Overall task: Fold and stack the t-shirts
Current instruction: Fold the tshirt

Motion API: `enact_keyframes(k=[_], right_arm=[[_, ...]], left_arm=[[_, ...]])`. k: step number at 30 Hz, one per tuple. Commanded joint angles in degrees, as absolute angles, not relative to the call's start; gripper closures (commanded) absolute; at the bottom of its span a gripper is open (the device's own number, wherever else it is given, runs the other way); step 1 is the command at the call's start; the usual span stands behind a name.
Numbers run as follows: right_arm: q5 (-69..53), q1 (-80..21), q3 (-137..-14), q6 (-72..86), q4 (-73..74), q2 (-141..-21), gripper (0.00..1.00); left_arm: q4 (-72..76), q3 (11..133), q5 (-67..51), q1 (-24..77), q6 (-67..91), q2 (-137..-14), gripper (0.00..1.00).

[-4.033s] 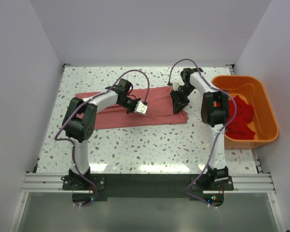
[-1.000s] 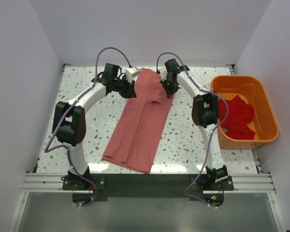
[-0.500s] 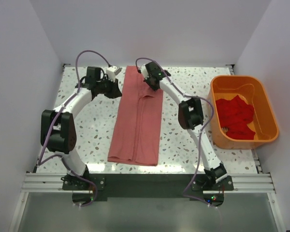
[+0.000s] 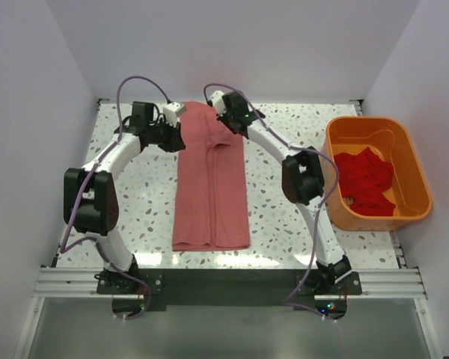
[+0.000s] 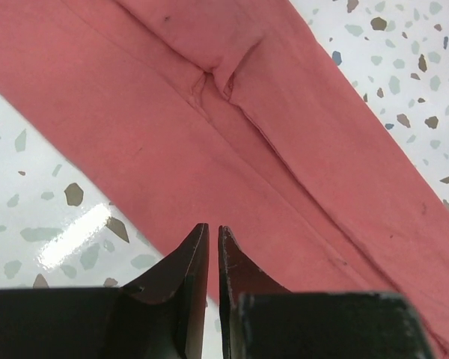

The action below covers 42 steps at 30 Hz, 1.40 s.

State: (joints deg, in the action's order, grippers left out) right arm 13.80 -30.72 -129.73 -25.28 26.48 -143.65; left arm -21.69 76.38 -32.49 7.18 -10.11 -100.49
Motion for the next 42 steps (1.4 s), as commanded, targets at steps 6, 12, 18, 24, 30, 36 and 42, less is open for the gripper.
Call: enact_keyframes(k=[6, 12, 18, 24, 30, 36, 42], right_arm=[[3.71, -30.41, -120.15, -20.74, 33.3, -127.44, 0.76], [0.09, -30.41, -121.73, -18.37, 39.81, -131.39, 0.82], [-1.67, -29.53, -123.66, -17.32, 40.17, -137.09, 0.83], [1.49, -27.78, -128.39, -16.08, 39.37, -143.6, 0.84], [3.17, -25.75, -132.36, -15.73, 38.15, -146.86, 0.83], [0.09, -25.75, -133.68, -16.7, 36.74, -142.04, 0.68], [-5.52, -26.02, -132.98, -17.4, 35.68, -128.1, 0.17]], left_arm=[[-24.17, 82.79, -31.91, 7.21, -7.65, -111.17, 0.88], [-26.54, 89.81, -28.92, 7.21, -7.12, -120.31, 0.9], [-28.04, 97.28, -26.28, 7.03, -6.24, -128.14, 0.93], [-29.27, 102.73, -24.52, 6.94, -5.63, -133.41, 0.94], [-29.53, 106.43, -24.7, 6.94, -4.92, -135.7, 0.93], [-29.01, 108.63, -27.06, 6.94, -6.15, -131.59, 0.75], [-23.47, 105.13, -31.81, 6.94, -11.76, -114.75, 0.31]])
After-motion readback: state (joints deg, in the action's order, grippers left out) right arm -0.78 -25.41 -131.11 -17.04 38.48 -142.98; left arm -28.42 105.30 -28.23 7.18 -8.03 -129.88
